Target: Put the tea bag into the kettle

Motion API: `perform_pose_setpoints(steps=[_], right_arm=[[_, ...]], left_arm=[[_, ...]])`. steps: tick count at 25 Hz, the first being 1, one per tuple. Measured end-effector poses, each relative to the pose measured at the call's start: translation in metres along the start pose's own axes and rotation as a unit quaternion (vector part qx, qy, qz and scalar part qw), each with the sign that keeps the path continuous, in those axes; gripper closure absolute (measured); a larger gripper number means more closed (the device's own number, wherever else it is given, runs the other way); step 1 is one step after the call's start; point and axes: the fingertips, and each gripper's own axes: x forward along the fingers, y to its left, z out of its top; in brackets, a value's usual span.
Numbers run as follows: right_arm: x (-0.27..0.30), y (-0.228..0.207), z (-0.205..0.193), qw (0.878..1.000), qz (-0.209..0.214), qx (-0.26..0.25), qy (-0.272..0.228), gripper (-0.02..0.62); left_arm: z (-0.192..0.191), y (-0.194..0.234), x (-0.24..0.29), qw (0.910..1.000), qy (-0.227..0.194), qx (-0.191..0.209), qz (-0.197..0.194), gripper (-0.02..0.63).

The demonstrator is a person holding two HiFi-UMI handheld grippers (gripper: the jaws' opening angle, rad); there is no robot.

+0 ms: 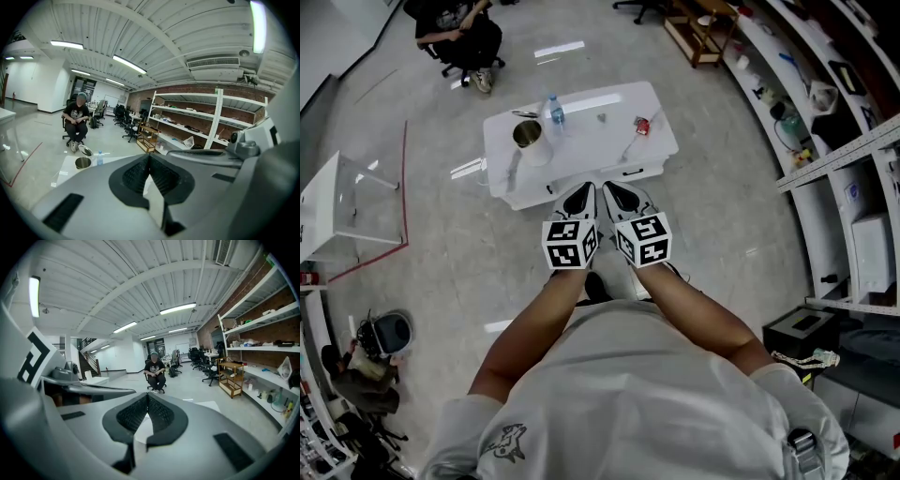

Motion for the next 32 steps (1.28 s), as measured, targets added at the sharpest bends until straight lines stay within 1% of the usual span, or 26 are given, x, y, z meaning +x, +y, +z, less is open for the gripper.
perform_pose_setpoints(steps=[2,6,10,18,25,29,32], right_arm=[[0.008,0.003,-0.001,1.0,-0.008,0.004,0.003,0.586],[0.017,0.01,-0.002,1.0,-0.011,0.0,0.008,0.586],[0.028,0.011,0.003,1.0,-0.016,-0.001,0.006,0.586],[0.047,0.008,0.009,1.0,-0.005,-0.002,0.004,0.586],[0.066,-0.012,0.017,1.0,0.002,0.003,0.006,0.586],[0.076,-0.033,0.017,1.0,0.007,0.005,0.011,0.586],[0.085,-0.057,0.021,1.0,0.011,0.007,0.014,0.586]], left_arm=[[0.002,0.008,0.002,1.0,0.0,0.003,-0.008,0.604],[0.002,0.02,0.003,0.9999,0.002,-0.001,-0.014,0.604],[0.005,0.029,0.003,0.9997,0.002,-0.012,-0.021,0.605],[0.012,0.044,0.017,0.9999,0.0,-0.011,-0.004,0.604],[0.02,0.052,0.04,0.9999,0.003,-0.011,0.007,0.604],[0.022,0.05,0.065,0.9998,0.007,-0.015,0.012,0.604],[0.026,0.046,0.089,0.9996,0.009,-0.019,0.016,0.604]])
